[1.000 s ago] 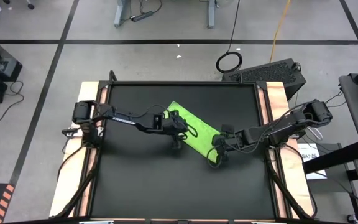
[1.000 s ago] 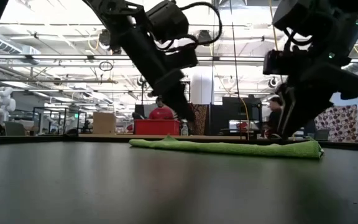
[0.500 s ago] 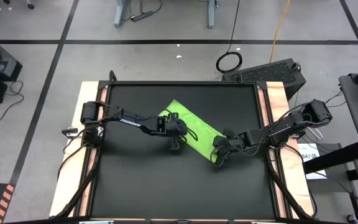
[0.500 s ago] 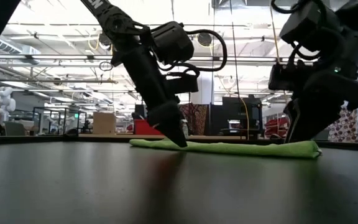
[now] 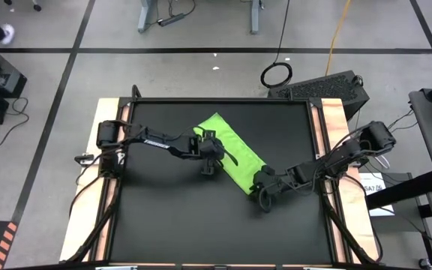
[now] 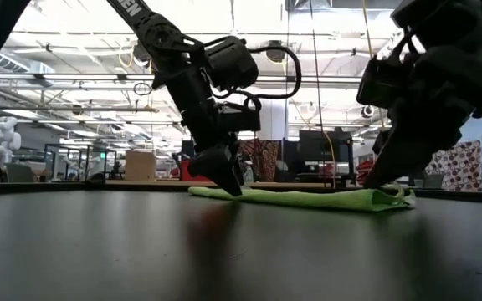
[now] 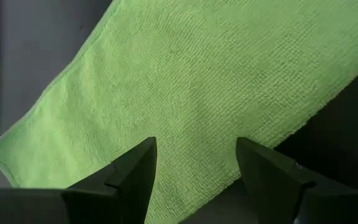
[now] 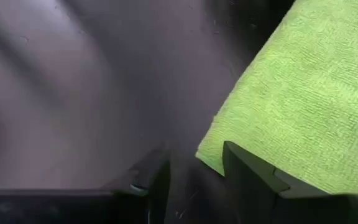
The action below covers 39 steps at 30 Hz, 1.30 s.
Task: Roll towel
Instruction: Fold green microfiber towel
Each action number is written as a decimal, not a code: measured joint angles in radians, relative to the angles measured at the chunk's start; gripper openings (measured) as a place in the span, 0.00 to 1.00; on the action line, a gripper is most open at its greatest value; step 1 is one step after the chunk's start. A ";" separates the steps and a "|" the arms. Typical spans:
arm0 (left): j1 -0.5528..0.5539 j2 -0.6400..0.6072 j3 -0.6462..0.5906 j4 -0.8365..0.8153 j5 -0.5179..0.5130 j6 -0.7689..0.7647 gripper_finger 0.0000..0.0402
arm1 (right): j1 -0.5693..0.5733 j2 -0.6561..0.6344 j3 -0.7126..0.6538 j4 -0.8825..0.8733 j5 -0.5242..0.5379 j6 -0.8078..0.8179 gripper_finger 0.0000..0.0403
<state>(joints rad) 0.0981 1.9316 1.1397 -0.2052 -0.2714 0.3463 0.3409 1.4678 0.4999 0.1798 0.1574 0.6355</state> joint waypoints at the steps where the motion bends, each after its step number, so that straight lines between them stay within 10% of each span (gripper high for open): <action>1: -0.006 -0.002 0.000 0.010 0.000 -0.001 0.57 | 0.002 -0.007 0.000 -0.006 0.003 -0.005 0.34; 21: -0.017 0.056 0.074 0.013 0.075 -0.364 0.57 | -0.081 -0.053 -0.001 -0.274 0.163 -0.143 0.34; 39: 0.005 0.085 0.080 -0.048 0.075 0.093 0.57 | 0.003 0.179 0.021 0.158 0.045 0.053 0.34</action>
<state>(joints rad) 0.1034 2.0169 1.2201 -0.2534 -0.1962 0.4388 0.3438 1.6471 0.5213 0.3381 0.2026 0.6885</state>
